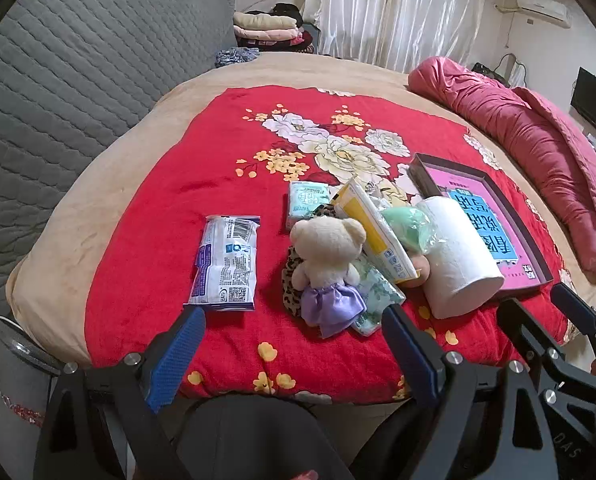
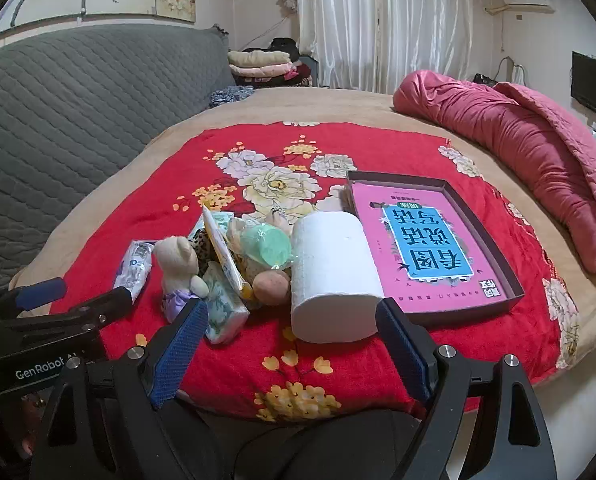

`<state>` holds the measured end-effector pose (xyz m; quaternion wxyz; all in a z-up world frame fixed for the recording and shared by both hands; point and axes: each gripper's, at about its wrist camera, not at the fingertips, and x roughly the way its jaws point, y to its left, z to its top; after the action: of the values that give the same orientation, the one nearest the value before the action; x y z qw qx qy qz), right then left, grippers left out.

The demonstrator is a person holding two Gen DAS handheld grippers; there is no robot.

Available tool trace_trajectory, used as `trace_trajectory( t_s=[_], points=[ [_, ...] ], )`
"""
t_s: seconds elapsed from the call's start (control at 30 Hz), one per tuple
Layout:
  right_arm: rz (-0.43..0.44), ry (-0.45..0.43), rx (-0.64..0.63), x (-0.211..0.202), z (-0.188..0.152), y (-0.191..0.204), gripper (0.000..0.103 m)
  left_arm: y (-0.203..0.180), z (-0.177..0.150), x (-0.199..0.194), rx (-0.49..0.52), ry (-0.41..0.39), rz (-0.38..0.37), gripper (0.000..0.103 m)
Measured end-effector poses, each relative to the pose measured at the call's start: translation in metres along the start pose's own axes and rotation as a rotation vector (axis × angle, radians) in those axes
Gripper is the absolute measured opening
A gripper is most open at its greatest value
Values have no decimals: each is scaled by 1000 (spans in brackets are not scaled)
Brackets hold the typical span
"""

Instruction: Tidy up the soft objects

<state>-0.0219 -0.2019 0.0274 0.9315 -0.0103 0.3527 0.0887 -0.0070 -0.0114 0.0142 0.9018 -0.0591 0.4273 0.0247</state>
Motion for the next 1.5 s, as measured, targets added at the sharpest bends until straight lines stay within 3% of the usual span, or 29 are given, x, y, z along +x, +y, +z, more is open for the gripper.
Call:
trace_trajectory(
  t_s=[1.5],
  points=[
    [2,3,5,-2,-2,-1,87,-5,-3,-2,15,-2,-12,90]
  ],
)
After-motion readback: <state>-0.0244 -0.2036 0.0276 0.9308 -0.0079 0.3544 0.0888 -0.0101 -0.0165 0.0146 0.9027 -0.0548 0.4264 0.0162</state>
